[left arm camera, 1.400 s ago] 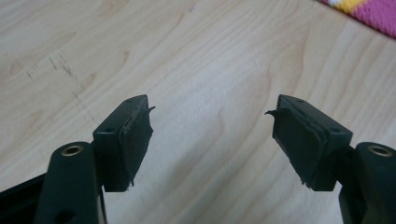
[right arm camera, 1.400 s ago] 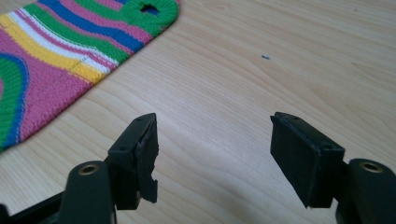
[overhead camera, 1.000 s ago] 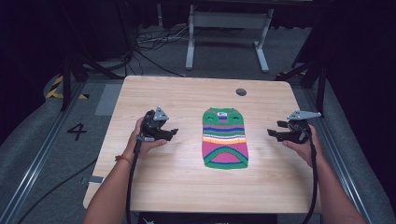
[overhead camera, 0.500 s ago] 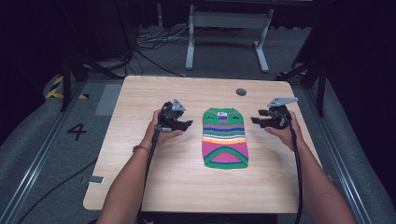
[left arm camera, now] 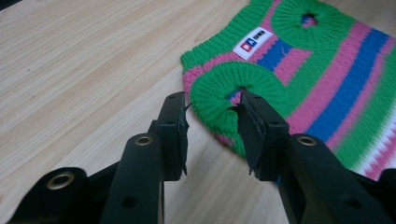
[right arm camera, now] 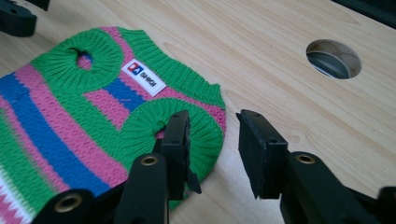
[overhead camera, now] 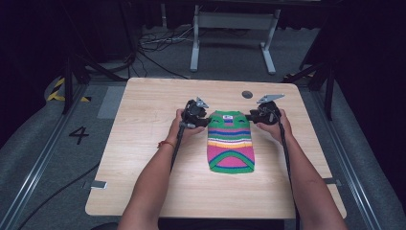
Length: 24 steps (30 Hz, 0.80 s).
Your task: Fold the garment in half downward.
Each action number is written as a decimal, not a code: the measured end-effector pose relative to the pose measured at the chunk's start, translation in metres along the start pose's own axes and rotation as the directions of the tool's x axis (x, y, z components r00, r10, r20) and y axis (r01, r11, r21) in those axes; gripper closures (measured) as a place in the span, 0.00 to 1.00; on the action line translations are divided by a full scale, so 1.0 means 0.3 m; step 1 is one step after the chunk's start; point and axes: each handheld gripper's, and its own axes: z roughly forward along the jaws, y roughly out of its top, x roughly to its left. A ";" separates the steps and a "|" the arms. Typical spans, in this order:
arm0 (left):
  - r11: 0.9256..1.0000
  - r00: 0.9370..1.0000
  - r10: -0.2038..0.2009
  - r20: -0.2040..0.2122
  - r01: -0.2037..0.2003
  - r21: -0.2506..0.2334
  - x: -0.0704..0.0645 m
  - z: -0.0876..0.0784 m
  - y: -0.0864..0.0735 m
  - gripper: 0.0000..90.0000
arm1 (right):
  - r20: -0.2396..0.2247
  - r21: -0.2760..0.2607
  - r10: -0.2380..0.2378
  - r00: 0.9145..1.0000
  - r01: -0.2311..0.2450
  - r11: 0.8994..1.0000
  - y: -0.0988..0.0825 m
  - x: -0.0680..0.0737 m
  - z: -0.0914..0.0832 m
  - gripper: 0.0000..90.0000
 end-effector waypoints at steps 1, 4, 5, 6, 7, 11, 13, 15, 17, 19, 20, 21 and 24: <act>1.000 1.000 -0.002 0.002 0.002 -0.005 -0.005 0.013 0.003 0.71 | 0.008 -0.007 -0.003 1.000 0.003 1.000 0.001 -0.001 0.012 0.74; 1.000 1.000 -0.008 -0.012 0.008 0.004 -0.016 0.042 0.011 0.71 | -0.003 0.004 0.018 1.000 -0.018 1.000 -0.004 -0.001 0.042 0.74; 1.000 1.000 0.002 -0.025 -0.002 0.005 -0.018 0.055 0.014 0.71 | -0.005 0.009 0.019 1.000 -0.018 1.000 -0.008 0.000 0.054 0.74; 1.000 1.000 0.006 -0.027 -0.006 0.012 -0.019 0.061 0.015 0.71 | -0.004 0.019 0.016 1.000 -0.016 1.000 -0.013 0.003 0.067 0.74; 1.000 0.999 0.014 -0.031 -0.013 0.024 -0.022 0.071 0.012 0.71 | -0.002 0.026 0.014 1.000 -0.014 1.000 -0.015 0.005 0.074 0.75; 1.000 1.000 -0.006 -0.011 0.006 0.029 -0.009 0.080 -0.002 0.71 | -0.019 0.026 0.035 0.999 -0.034 0.999 -0.026 0.008 0.092 0.76; 0.999 1.000 -0.004 0.008 0.004 0.034 -0.005 0.076 -0.007 0.73 | -0.025 0.028 0.045 0.999 -0.044 0.999 -0.029 0.007 0.090 0.77; 0.999 1.000 0.006 0.022 -0.007 0.039 -0.009 0.068 -0.013 0.73 | -0.040 0.033 0.036 0.999 -0.034 0.999 -0.033 0.014 0.085 0.78; 0.998 0.999 0.017 0.036 -0.019 0.052 -0.010 0.060 -0.015 0.75 | -0.047 0.034 0.029 0.998 -0.027 0.999 -0.037 0.027 0.079 0.79; 0.998 0.999 0.029 0.032 -0.031 0.061 -0.008 0.053 -0.013 0.73 | -0.056 0.050 0.014 0.998 -0.011 0.999 -0.037 0.038 0.072 0.78; 0.998 0.999 0.018 0.029 -0.020 0.058 -0.004 0.052 -0.011 0.70 | -0.051 0.057 0.005 0.999 -0.002 0.998 -0.034 0.041 0.069 0.75; 0.998 0.999 0.018 0.029 -0.020 0.058 -0.004 0.052 -0.011 0.66 | -0.051 0.057 0.005 0.999 -0.002 0.998 -0.034 0.041 0.069 0.75; 1.000 1.000 -0.007 0.000 0.007 0.031 0.009 0.041 0.004 0.60 | -0.037 0.033 0.025 0.999 -0.024 0.999 -0.020 0.033 0.057 0.73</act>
